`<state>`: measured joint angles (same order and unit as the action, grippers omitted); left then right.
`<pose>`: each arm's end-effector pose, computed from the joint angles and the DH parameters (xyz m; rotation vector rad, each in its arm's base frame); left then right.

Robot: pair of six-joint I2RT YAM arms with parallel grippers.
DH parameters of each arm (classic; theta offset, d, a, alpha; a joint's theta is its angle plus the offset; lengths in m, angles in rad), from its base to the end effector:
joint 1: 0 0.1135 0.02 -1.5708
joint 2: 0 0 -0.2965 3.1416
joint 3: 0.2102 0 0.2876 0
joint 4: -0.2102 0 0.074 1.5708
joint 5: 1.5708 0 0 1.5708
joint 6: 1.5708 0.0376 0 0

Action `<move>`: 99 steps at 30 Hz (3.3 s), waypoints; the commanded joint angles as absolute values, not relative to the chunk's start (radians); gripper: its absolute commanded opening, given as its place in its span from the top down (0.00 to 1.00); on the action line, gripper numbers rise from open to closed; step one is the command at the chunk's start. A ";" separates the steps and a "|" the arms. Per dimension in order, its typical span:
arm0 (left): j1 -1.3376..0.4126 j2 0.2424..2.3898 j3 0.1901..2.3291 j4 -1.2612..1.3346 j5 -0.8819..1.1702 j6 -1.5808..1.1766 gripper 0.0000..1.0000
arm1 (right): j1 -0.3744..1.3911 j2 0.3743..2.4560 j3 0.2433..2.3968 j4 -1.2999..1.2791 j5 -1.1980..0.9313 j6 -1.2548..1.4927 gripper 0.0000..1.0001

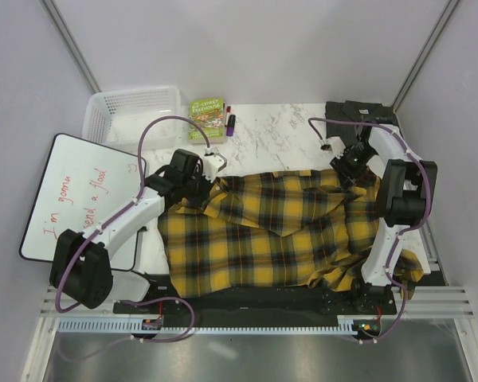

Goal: Fold and stack the long sleeve shirts
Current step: Fold the shirt

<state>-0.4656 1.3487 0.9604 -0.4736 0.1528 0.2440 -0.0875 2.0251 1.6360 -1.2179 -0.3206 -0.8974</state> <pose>0.2745 -0.1443 0.2674 0.9120 2.2627 -0.2853 0.4285 -0.0257 0.2191 -1.1692 2.7500 0.4513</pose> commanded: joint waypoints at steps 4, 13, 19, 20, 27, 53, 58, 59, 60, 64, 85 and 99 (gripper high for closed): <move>-0.442 1.333 0.917 -0.408 0.078 0.273 0.98 | -0.091 2.019 1.739 -1.196 -0.345 -0.859 0.39; -0.422 1.338 0.890 -0.373 0.026 0.287 0.98 | -0.091 2.026 1.755 -1.256 -0.334 -0.905 0.37; -0.411 1.365 0.859 -0.347 0.005 0.298 0.95 | -0.091 2.033 1.721 -1.201 -0.288 -0.893 0.46; -0.404 1.367 0.854 -0.342 0.005 0.299 0.94 | -0.091 2.033 1.717 -1.194 -0.282 -0.888 0.46; -0.370 1.368 0.845 -0.379 0.005 0.319 0.53 | -0.091 2.007 1.692 -1.177 -0.268 -0.871 0.47; -0.292 1.686 0.994 -0.445 0.114 0.285 0.50 | 0.025 2.026 1.544 -0.899 -0.140 -0.709 0.55; -0.236 1.799 1.133 -0.434 0.118 0.291 0.50 | 0.034 2.106 1.641 -0.844 -0.124 -0.658 0.56; -0.230 1.822 1.152 -0.437 0.127 0.293 0.51 | 0.034 2.114 1.676 -0.850 -0.123 -0.652 0.56; -0.227 1.827 1.179 -0.443 0.135 0.295 0.50 | 0.032 2.121 1.695 -0.856 -0.124 -0.643 0.56; -0.225 1.772 1.198 -0.472 0.201 0.302 0.45 | 0.022 2.066 1.756 -0.914 -0.158 -0.658 0.52; -0.218 1.750 1.143 -0.514 0.275 0.333 0.40 | -0.103 2.054 1.618 -0.956 -0.074 -0.718 0.52; -0.146 1.917 1.218 -0.488 0.252 0.272 0.41 | -0.114 2.157 1.722 -0.891 -0.061 -0.673 0.50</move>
<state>-0.1852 1.8469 1.1858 -0.5129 0.2733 0.2882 -0.1196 2.1292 1.6463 -0.9474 -0.0731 -0.6933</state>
